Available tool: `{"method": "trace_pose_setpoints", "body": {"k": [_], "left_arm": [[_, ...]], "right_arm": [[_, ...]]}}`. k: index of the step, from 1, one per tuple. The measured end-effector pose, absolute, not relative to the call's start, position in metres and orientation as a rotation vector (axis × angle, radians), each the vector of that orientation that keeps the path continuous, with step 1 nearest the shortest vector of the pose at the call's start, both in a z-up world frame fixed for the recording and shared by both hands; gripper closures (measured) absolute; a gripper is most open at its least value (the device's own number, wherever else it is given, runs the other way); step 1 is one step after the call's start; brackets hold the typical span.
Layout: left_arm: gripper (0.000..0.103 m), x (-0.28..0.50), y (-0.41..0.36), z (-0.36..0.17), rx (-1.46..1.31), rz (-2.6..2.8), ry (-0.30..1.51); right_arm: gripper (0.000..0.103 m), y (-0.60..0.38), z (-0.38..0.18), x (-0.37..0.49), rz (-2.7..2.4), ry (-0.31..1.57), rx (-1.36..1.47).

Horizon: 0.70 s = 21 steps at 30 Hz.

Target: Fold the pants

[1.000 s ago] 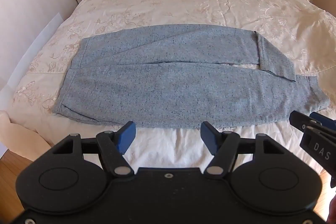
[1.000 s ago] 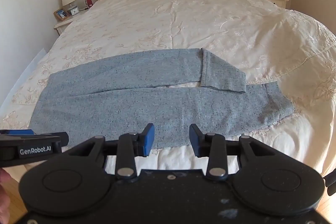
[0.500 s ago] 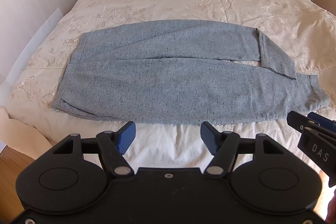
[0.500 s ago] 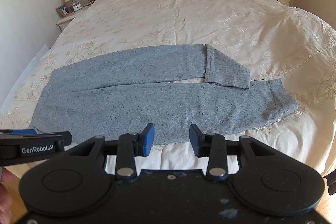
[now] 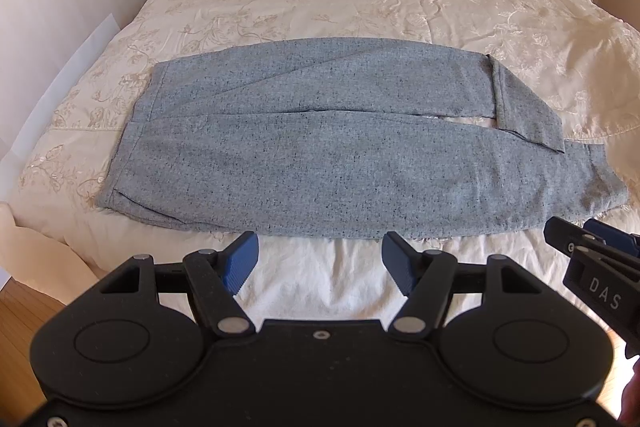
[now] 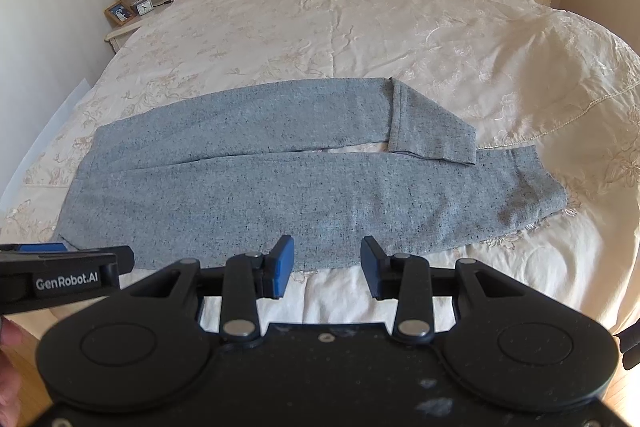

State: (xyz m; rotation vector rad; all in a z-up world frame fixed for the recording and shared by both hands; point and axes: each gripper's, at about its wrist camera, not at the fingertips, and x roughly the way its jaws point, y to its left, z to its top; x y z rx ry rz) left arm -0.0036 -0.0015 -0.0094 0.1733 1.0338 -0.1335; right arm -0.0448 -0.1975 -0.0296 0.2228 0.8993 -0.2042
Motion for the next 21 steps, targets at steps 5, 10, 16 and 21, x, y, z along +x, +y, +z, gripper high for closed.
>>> {"method": "trace_pose_setpoints", "body": {"k": [5, 10, 16, 21], "left_arm": [[0.034, -0.0031, -0.0016, -0.0092, 0.174, -0.133, 1.033], [0.034, -0.0029, -0.0022, -0.0095, 0.174, -0.132, 1.035], [0.034, -0.0023, -0.0031, -0.0104, 0.172, -0.134, 1.039], [0.034, -0.0019, -0.0033, -0.0103, 0.172, -0.134, 1.039]], "right_arm": [[0.063, -0.1983, -0.0303, -0.0443, -0.209, 0.902, 0.229], [0.063, -0.1981, -0.0297, -0.0433, -0.208, 0.904, 0.227], [0.063, -0.1972, -0.0301, -0.0425, -0.208, 0.907, 0.224], [0.063, -0.1967, -0.03, -0.0421, -0.21, 0.908, 0.224]]}}
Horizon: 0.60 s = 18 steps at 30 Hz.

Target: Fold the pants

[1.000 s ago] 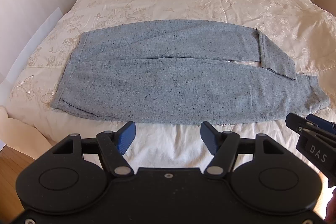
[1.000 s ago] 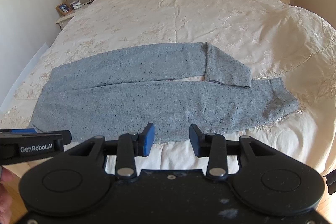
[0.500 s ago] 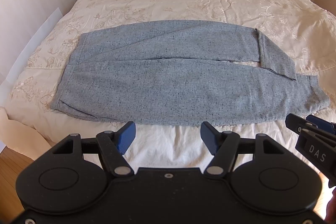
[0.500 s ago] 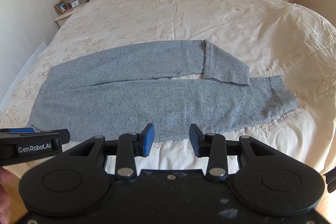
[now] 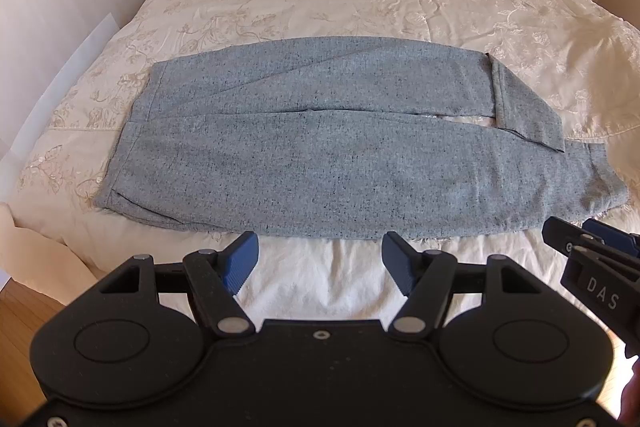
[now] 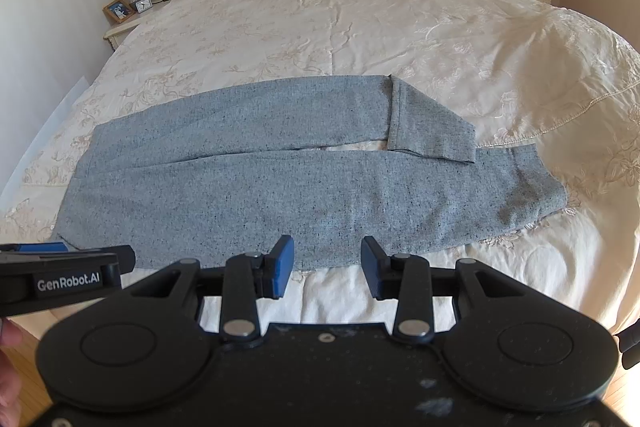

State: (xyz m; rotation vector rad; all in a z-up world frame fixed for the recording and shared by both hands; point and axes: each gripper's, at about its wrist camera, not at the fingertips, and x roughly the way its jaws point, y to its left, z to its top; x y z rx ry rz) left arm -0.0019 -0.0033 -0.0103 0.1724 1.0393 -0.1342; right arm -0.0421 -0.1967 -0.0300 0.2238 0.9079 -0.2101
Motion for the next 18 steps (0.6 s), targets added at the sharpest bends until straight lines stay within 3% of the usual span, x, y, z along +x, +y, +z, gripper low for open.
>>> {"method": "trace_pose_setpoints", "body": {"k": [18], "left_arm": [[0.034, -0.0004, -0.0024, -0.0108, 0.178, -0.143, 1.047]], "right_arm": [[0.063, -0.1974, -0.0322, -0.0402, -0.218, 0.922, 0.232]]}}
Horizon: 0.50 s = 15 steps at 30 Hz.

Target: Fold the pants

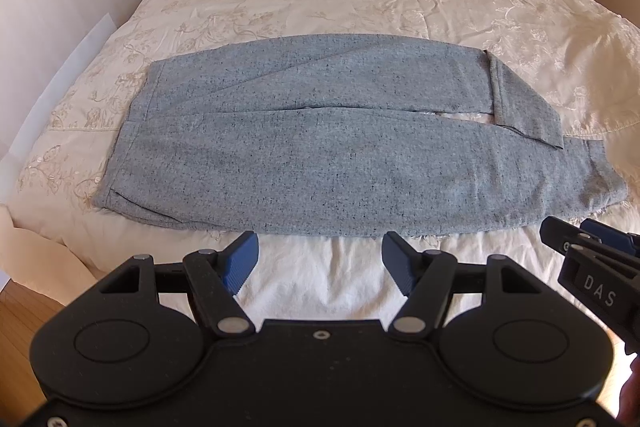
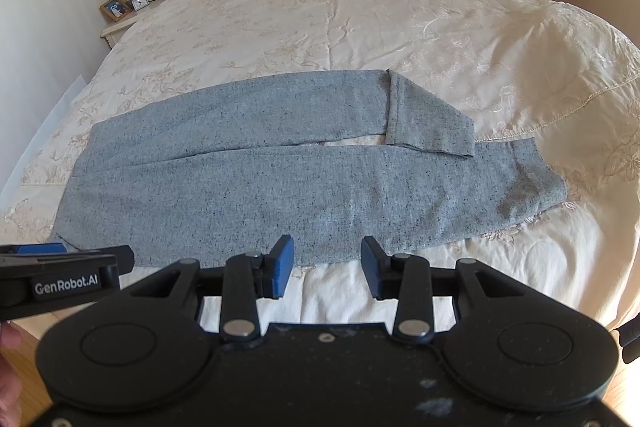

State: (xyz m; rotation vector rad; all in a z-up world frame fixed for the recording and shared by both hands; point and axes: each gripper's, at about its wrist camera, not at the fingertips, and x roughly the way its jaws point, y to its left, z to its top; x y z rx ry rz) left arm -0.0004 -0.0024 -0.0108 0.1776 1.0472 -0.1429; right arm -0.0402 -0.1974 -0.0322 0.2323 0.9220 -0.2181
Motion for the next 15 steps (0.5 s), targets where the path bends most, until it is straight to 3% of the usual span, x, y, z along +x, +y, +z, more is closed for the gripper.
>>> {"method": "trace_pose_setpoints", "body": {"k": [15], "left_arm": [[0.034, -0.0023, -0.0015, -0.0115, 0.174, -0.151, 1.052]], "right_arm": [[0.063, -0.1957, -0.0346, -0.0374, -0.21, 0.932, 0.232]]}}
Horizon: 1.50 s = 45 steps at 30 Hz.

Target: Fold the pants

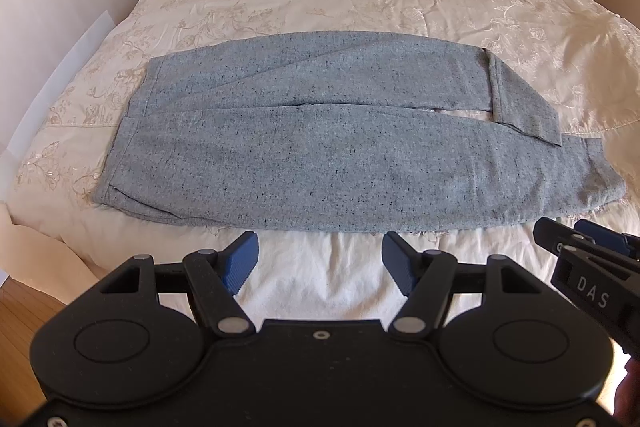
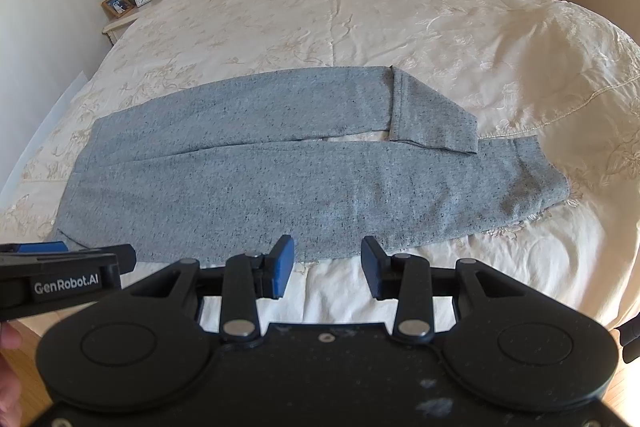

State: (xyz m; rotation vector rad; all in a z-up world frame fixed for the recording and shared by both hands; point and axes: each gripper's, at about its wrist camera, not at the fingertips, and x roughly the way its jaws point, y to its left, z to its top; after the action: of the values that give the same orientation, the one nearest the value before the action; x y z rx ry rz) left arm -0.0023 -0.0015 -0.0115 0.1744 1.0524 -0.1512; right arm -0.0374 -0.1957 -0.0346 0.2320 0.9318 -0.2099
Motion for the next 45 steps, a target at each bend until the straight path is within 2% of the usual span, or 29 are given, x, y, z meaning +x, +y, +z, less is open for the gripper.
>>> {"method": "trace_pose_setpoints", "body": {"k": [11, 22, 27, 32, 37, 38, 45], "left_arm": [[0.034, -0.002, 0.008, -0.007, 0.161, -0.097, 0.991], [0.034, 0.041, 0.025, -0.015, 0.098, -0.095, 0.953], [0.034, 0.083, 0.022, -0.038, 0.134, -0.157, 1.064], [0.034, 0.113, 0.014, -0.054, 0.19, -0.165, 1.073], [0.039, 0.147, 0.01, -0.069, 0.188, -0.207, 1.105], [0.039, 0.154, 0.008, -0.072, 0.183, -0.224, 1.12], [0.04, 0.177, -0.001, -0.084, 0.201, -0.238, 1.121]], "right_arm": [[0.063, -0.195, -0.036, -0.035, -0.219, 0.931, 0.194], [0.063, -0.179, -0.055, -0.007, -0.44, 0.925, -0.026], [0.063, -0.187, -0.071, 0.02, -0.445, 0.942, -0.004], [0.063, -0.197, -0.083, 0.057, -0.485, 0.988, -0.036], [0.065, -0.208, -0.1, 0.092, -0.461, 1.082, -0.084], [0.07, -0.21, -0.103, 0.096, -0.459, 1.084, -0.088], [0.07, -0.226, -0.119, 0.113, -0.548, 0.996, -0.168]]}}
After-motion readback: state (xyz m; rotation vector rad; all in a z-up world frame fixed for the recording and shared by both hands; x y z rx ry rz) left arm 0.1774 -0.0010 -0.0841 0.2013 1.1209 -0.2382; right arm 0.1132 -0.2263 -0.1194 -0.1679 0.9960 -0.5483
